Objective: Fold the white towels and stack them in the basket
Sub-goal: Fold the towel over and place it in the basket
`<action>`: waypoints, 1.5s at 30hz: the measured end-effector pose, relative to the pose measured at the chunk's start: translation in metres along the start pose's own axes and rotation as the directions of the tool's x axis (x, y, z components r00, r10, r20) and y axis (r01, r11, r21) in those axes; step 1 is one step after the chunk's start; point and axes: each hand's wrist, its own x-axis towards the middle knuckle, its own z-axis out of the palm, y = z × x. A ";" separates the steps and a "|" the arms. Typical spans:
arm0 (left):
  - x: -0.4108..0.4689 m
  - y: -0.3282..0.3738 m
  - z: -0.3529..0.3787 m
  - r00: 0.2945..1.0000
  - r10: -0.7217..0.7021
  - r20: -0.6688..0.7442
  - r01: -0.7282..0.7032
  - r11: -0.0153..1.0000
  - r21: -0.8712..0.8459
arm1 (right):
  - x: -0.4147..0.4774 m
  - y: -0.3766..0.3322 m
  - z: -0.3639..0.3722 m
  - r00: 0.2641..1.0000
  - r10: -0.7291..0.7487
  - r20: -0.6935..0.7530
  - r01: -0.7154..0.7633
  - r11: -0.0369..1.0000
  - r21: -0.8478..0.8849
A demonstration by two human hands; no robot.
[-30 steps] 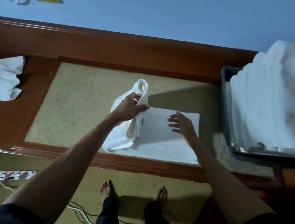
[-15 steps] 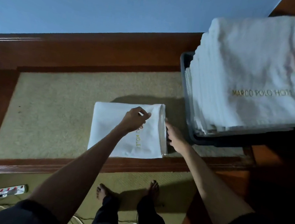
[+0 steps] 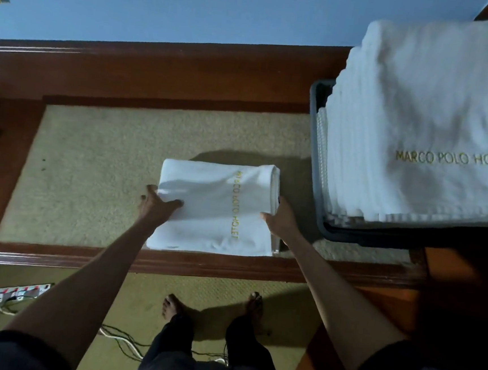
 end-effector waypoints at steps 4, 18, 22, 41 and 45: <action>-0.001 -0.017 -0.015 0.924 -0.091 0.372 0.205 0.938 -0.281 | 0.004 0.001 0.010 0.999 0.022 -0.040 -0.023 1.000 -0.011; 0.045 -0.028 -0.069 0.525 0.059 0.849 0.006 0.997 -0.073 | 0.037 -0.090 0.078 0.831 -0.537 -0.149 0.413 0.773 -0.482; 0.108 0.011 -0.113 0.615 0.036 0.787 -0.198 0.974 0.111 | 0.062 -0.120 0.082 0.853 -0.504 -0.138 0.371 0.770 -0.520; 0.227 0.082 -0.020 0.638 0.752 0.162 -0.736 0.535 0.415 | 0.208 -0.162 0.158 0.569 -0.820 -0.065 0.525 0.422 -0.739; 0.238 0.062 -0.009 0.568 0.799 0.198 -0.768 0.427 0.477 | 0.214 -0.148 0.152 0.549 -0.836 -0.006 0.533 0.356 -0.768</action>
